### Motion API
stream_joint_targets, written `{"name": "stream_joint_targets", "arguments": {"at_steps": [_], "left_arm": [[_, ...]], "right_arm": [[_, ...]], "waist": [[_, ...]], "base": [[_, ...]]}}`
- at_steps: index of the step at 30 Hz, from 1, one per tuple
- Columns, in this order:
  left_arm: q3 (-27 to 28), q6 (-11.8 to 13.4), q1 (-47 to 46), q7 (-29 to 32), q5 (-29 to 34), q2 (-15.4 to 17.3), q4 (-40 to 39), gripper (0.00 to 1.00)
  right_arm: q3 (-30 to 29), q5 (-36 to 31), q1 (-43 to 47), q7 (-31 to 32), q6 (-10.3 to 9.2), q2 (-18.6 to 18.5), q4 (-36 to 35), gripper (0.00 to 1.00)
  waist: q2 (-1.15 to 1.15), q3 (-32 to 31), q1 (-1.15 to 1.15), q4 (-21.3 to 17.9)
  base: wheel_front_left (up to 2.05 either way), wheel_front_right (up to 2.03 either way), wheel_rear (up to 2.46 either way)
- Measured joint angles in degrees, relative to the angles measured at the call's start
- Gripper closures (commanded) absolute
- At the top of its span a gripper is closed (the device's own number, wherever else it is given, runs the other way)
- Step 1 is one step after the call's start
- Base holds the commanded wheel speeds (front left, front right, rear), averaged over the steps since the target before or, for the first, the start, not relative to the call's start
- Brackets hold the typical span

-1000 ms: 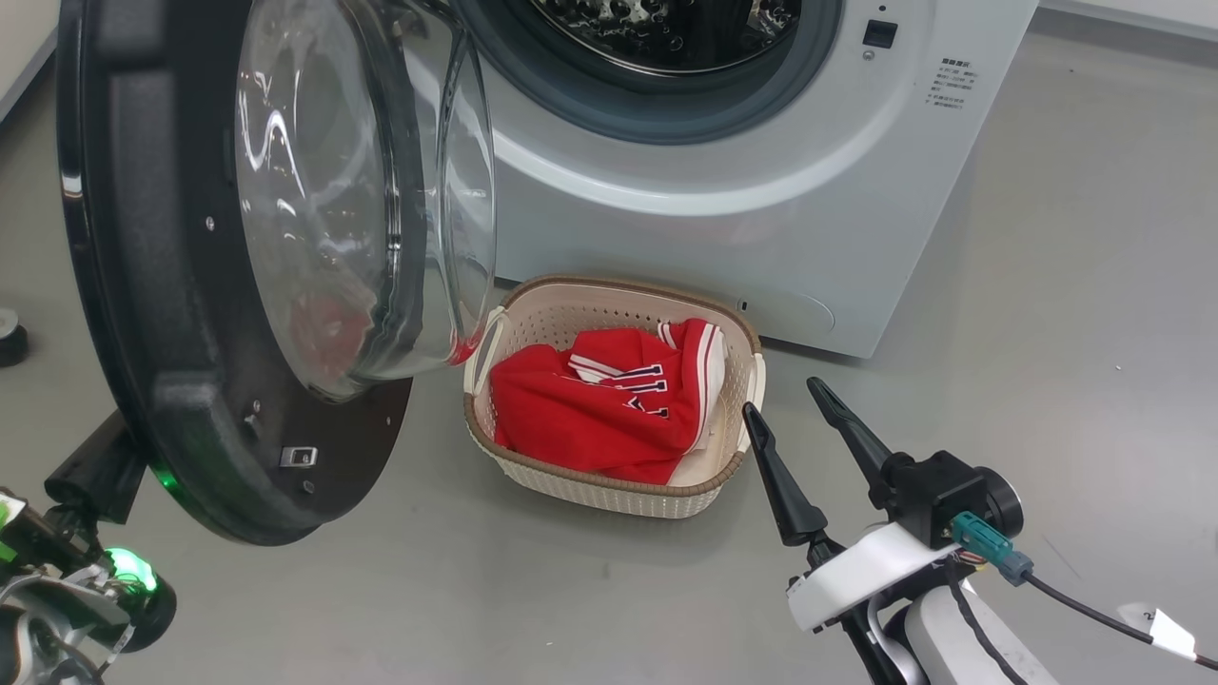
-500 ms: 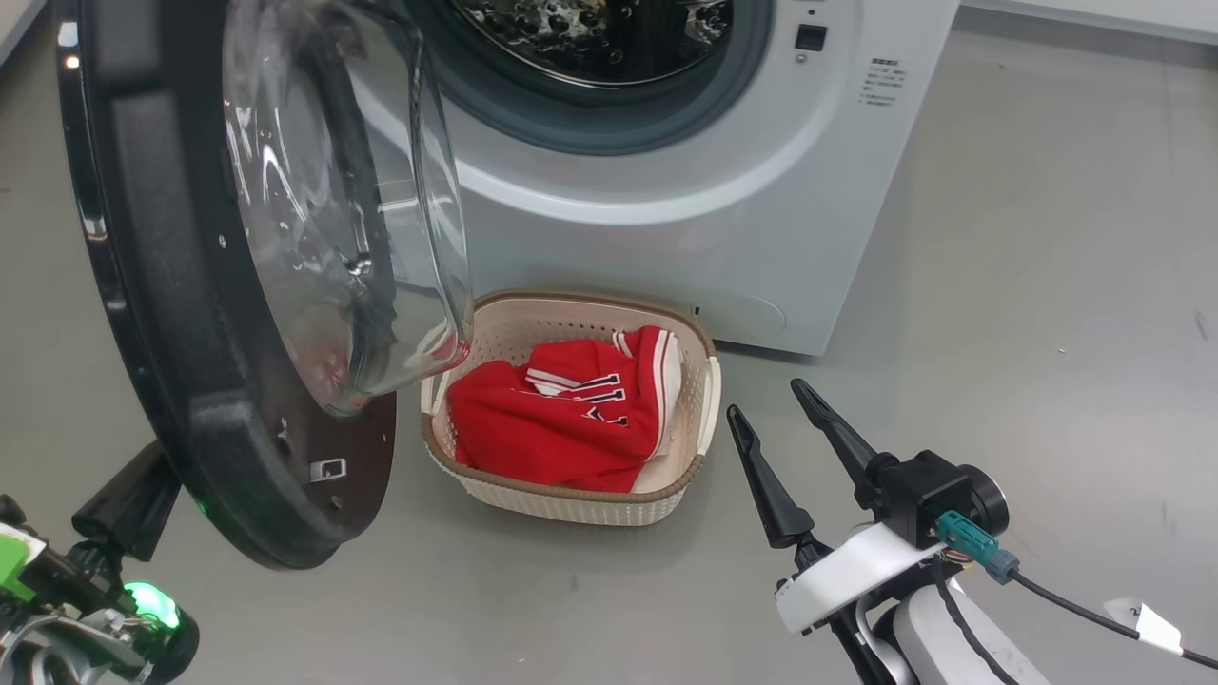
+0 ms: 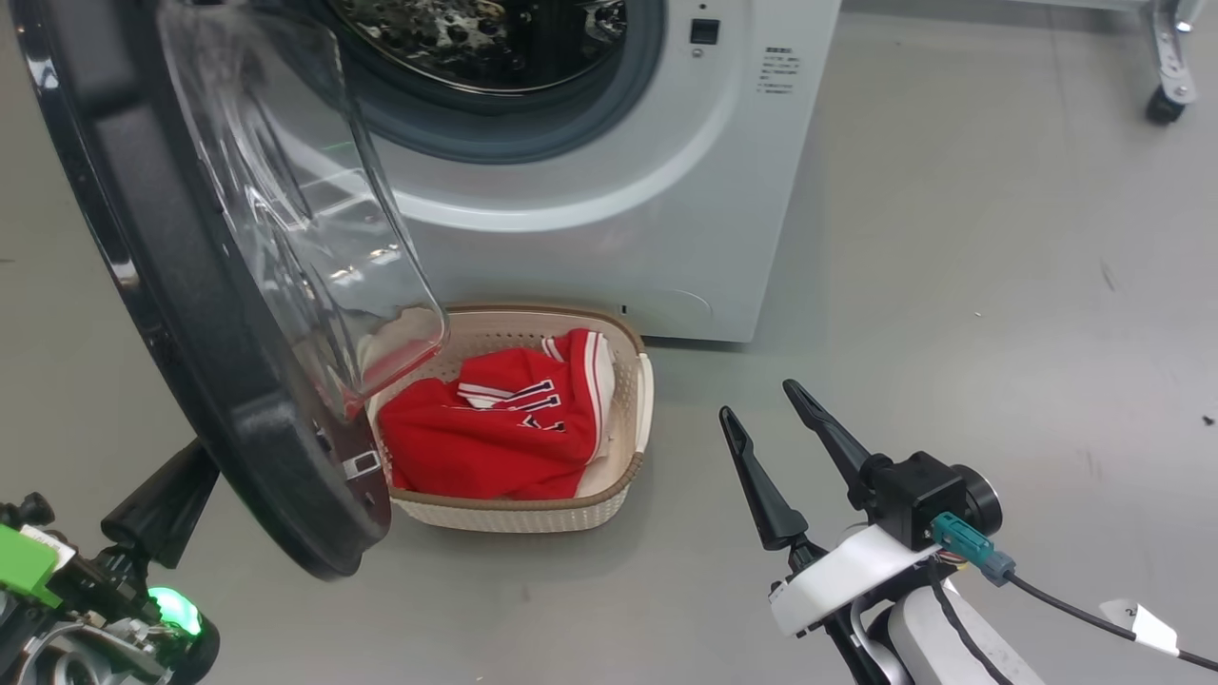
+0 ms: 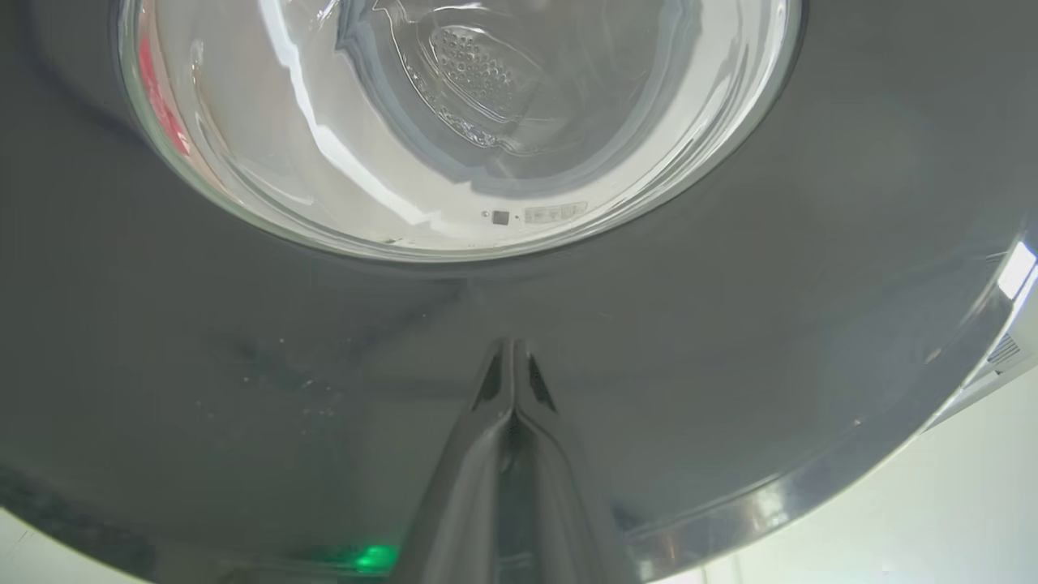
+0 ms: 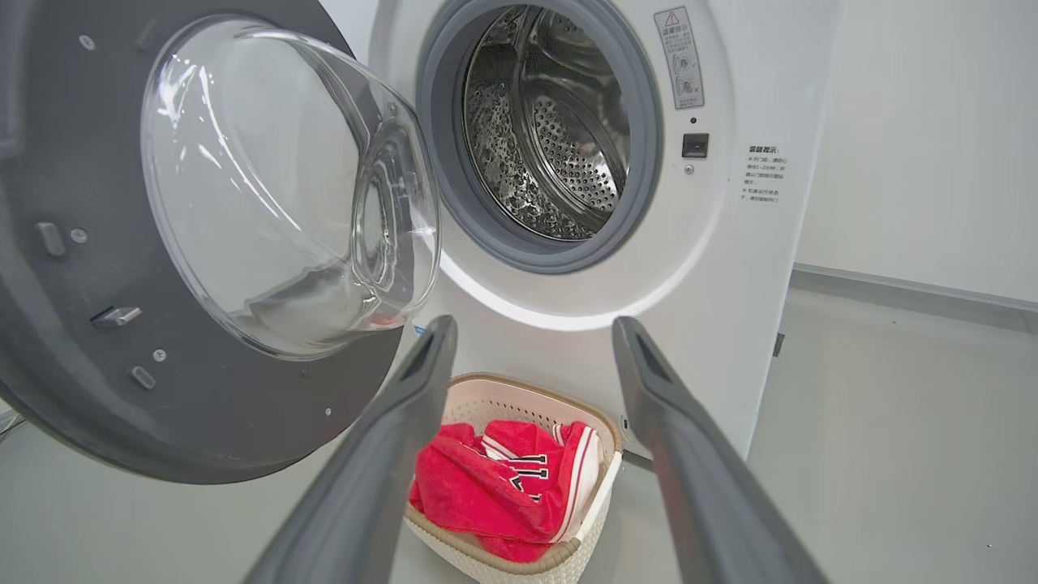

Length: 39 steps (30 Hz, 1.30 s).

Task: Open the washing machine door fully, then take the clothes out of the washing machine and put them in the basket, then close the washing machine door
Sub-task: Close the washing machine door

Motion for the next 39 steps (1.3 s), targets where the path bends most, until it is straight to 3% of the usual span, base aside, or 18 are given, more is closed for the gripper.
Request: {"name": "stream_joint_targets", "arguments": {"at_steps": [14,39], "left_arm": [[-1.36,0.02,0.10,-1.14,-1.08,-0.19,-2.60,1.00],[-1.85,0.30,-4.89,-8.62,-1.94,-0.34,-2.12,1.00]], "right_arm": [[-0.76,0.02,-1.47,0.00,-1.09,0.00,-1.90,0.00],[-0.53,2.02,-3.54,0.00,-3.03,0.01,-5.26,0.00]], "waist": [[0.00,2.73,0.00,-7.26],[0.00,9.40,0.00,-20.07]], "base": [[0.00,0.00,0.00],[0.00,0.00,0.00]]}}
